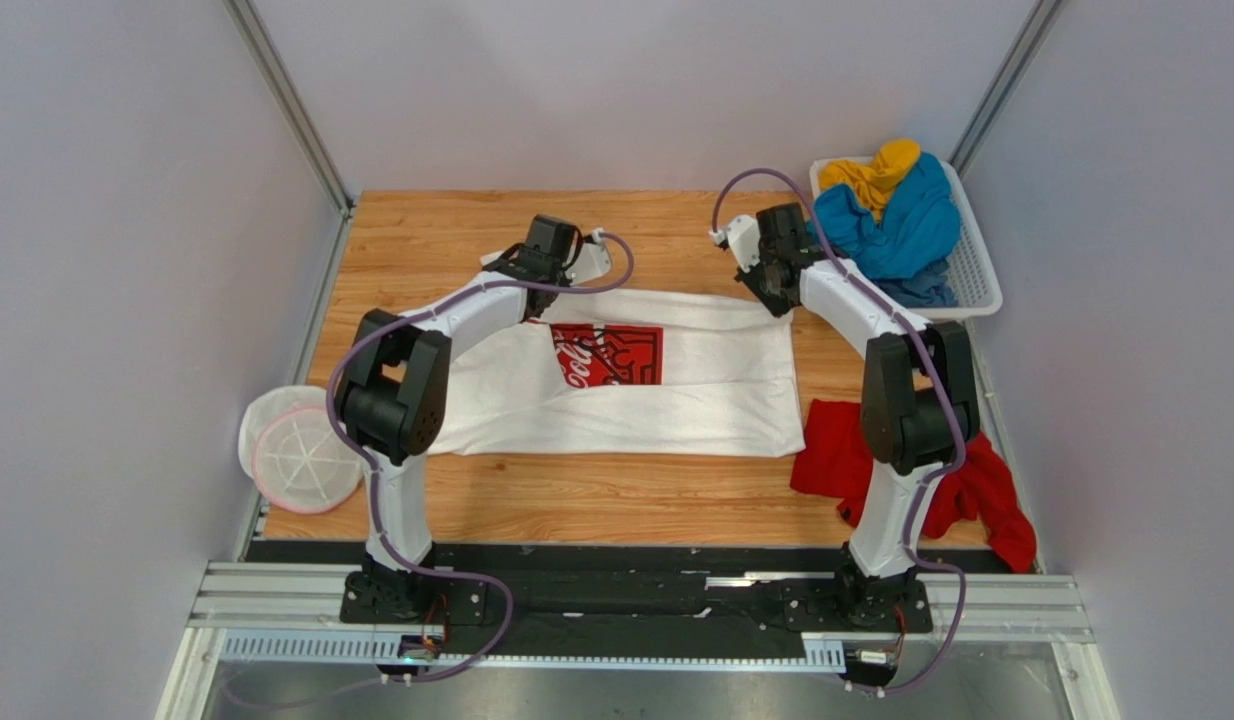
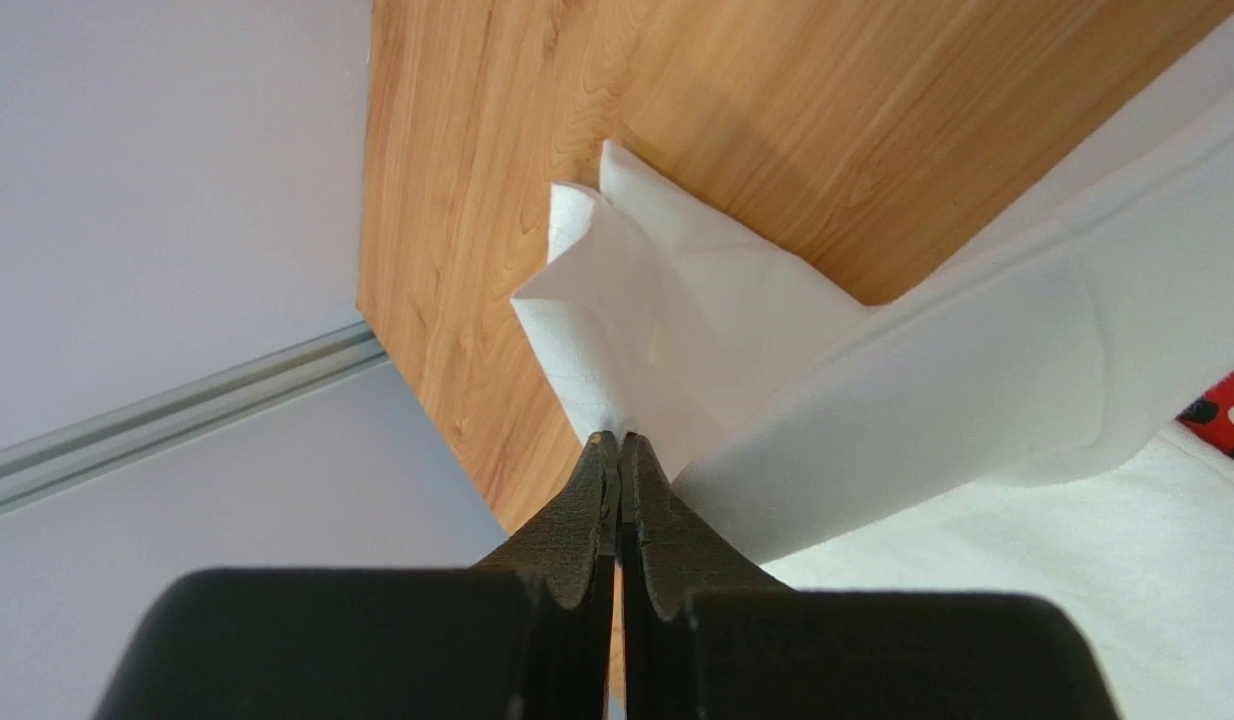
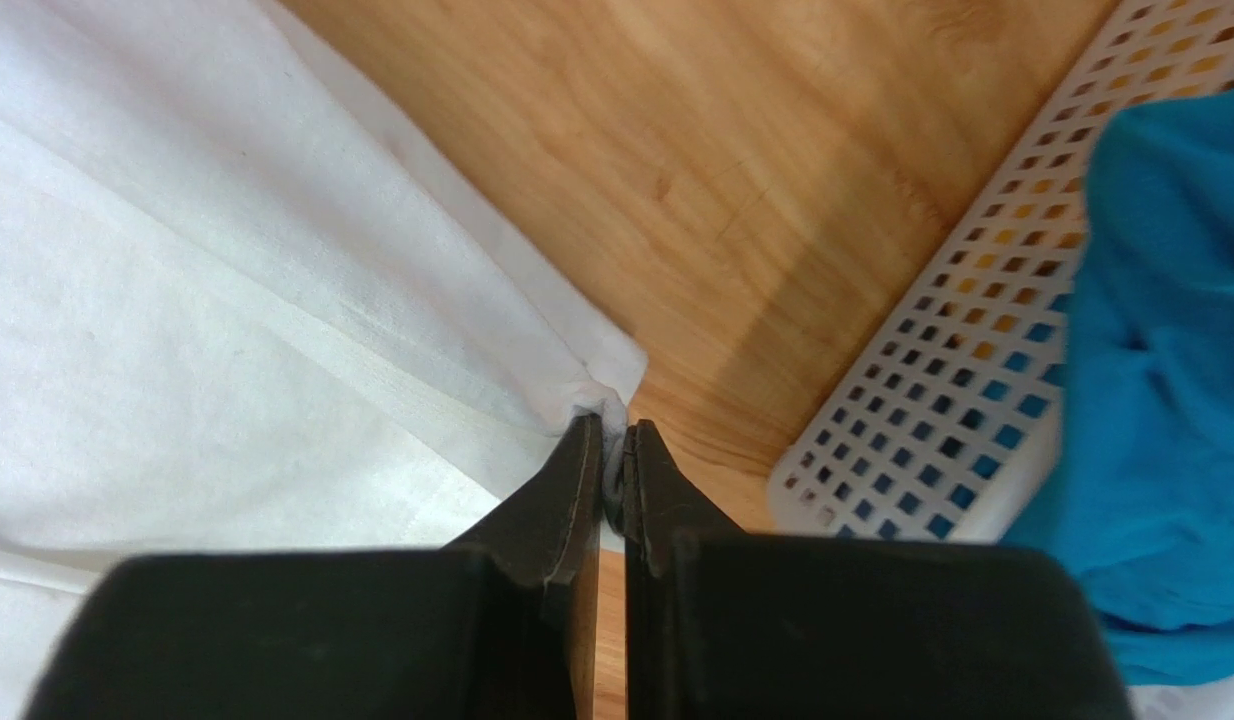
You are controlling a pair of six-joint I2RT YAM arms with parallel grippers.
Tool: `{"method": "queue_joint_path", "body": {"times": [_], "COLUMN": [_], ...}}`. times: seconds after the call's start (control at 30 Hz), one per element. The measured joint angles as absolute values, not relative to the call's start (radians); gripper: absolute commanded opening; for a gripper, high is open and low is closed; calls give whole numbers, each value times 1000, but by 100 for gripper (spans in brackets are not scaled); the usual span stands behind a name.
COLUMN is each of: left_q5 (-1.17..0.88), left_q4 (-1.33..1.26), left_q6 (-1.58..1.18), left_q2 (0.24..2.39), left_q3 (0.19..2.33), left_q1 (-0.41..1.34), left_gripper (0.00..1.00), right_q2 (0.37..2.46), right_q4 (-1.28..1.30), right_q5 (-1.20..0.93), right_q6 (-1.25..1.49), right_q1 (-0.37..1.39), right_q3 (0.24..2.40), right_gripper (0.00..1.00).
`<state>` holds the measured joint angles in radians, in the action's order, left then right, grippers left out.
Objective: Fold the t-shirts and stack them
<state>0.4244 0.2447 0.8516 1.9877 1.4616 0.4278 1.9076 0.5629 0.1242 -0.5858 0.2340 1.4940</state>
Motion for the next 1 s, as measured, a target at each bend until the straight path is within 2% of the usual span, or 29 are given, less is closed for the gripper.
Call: {"method": "queue_joint_path", "body": {"times": [0.23,0.57,1.0], "left_q5": [421,431,482], "left_q4": [252,250,242], "left_q6": [852,852,852], "left_q2": [1934,1875,1850], "left_q3": [1385,1311,1198], "left_q1": [437,463,521], "left_gripper": [0,0,0], "right_q2": [1846,1723,1711], "right_q4": [559,545,516], "right_q5": [94,68,58], "right_q6": [-574,-556,-539], "right_q1": [234,235,235], "right_q3": [1344,1243,1139], "right_gripper": [0,0,0]}}
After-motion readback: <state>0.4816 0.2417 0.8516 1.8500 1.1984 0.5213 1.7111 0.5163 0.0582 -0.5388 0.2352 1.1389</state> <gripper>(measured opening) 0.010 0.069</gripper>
